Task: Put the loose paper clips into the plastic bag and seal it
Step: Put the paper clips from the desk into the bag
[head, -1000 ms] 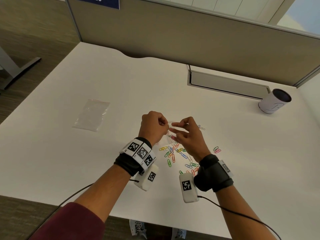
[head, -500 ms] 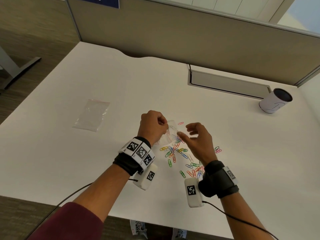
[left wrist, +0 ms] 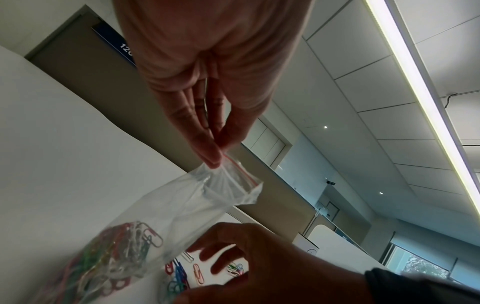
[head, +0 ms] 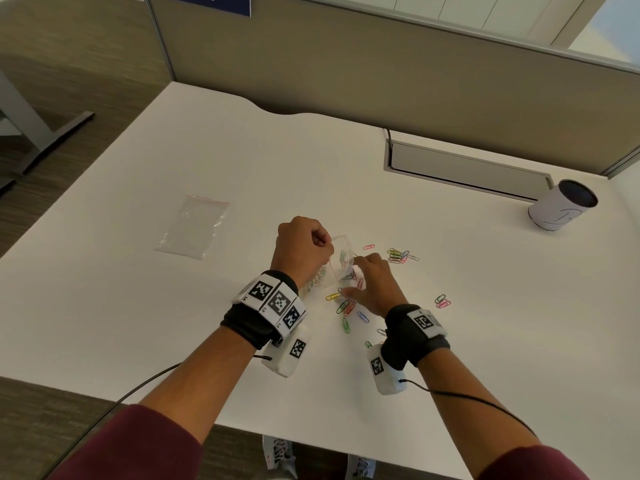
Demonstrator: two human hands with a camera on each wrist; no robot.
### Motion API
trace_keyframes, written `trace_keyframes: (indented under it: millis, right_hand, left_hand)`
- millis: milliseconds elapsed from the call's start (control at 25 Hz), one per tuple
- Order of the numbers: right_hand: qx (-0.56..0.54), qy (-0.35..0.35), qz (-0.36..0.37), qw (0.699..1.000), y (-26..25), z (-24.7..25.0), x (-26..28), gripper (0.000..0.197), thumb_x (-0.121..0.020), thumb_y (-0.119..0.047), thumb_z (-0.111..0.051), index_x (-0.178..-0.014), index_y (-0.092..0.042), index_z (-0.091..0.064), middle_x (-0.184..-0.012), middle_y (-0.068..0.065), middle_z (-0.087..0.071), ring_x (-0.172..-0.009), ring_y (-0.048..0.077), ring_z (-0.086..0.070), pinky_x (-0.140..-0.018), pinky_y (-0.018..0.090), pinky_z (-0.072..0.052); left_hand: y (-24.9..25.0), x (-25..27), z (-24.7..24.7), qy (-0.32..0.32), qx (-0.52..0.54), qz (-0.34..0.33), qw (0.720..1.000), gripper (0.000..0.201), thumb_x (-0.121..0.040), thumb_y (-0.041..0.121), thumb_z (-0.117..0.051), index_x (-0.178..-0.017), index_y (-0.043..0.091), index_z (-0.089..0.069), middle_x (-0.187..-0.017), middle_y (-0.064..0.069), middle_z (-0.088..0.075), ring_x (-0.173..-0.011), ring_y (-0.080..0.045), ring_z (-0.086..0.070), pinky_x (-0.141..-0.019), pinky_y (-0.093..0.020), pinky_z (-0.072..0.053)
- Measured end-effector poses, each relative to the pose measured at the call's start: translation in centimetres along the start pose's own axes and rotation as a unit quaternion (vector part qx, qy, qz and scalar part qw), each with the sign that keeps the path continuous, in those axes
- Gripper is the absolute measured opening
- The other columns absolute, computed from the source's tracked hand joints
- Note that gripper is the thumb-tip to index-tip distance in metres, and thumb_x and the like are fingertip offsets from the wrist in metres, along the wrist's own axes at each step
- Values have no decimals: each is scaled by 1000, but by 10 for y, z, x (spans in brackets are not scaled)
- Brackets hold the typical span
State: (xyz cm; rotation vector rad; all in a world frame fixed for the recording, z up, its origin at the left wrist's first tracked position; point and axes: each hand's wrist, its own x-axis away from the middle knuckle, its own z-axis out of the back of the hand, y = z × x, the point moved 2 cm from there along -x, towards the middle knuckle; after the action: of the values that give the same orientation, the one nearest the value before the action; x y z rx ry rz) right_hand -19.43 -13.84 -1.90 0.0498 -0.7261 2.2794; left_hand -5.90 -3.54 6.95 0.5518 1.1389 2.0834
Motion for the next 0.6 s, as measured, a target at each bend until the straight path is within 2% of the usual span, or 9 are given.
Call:
trace_keyframes:
  millis: [120,200,240,320,440,520,600]
  right_hand:
    - [106,-81,31,991,2,-4,-12,104,-61,-68,-71,-146,-26,-28,-157,4,-22,-143,31,-20,-114,49,-28]
    - [153,-115,53,980,6,-10,-11,117,-50,-75,-72,-147,-32,-24,-159,-2,-15,-144,29,-13,-114,53,-23]
    - [156,-116,58,979,8,-11,-10,114,-50,-72,-75,-146,-33,-26,-159,-3,-16,-144,28,-13,-113,54,-23]
    - [135,-97,61,984,9,-8,-5,95,-59,-58,-79,-141,-31,-39,-156,-2,-26,-141,29,-19,-109,51,-28]
    - [80,-48,72,993,9,-5,-1,55,-74,-32,-78,-126,-21,-60,-140,4,-48,-125,29,-38,-98,37,-39]
    - [69,-26,81,994,6,-5,0,37,-80,-21,-74,-116,-17,-68,-128,7,-57,-114,29,-46,-90,33,-41]
    - [66,-17,87,994,6,-5,0,28,-83,-15,-70,-111,-14,-71,-118,10,-61,-107,30,-51,-85,33,-43]
  left_hand:
    - [-2,1,2,1,2,0,1000,3,-77,3,-70,-76,5,-73,-67,-13,-73,-62,-23,-72,-71,-41,-63]
    - [-3,1,1,0,3,0,1000,3,-77,4,-71,-76,5,-73,-68,-13,-73,-63,-24,-72,-71,-41,-63]
    - [-3,0,0,0,3,0,1000,3,-77,4,-71,-76,6,-73,-68,-12,-73,-63,-23,-72,-71,-41,-63]
    - [-3,-1,-1,-1,3,-1,1000,2,-76,4,-71,-77,6,-73,-68,-12,-73,-63,-23,-72,-71,-41,-63]
    - [0,0,-5,-8,1,-2,1000,3,-76,3,-71,-78,5,-73,-68,-13,-73,-62,-23,-72,-70,-40,-63]
    - [2,1,-8,-11,4,-2,1000,3,-76,3,-71,-78,4,-73,-68,-14,-73,-61,-24,-72,-69,-41,-63]
    - [2,2,-9,-12,6,3,1000,3,-75,3,-71,-78,3,-73,-67,-14,-73,-60,-24,-72,-68,-41,-63]
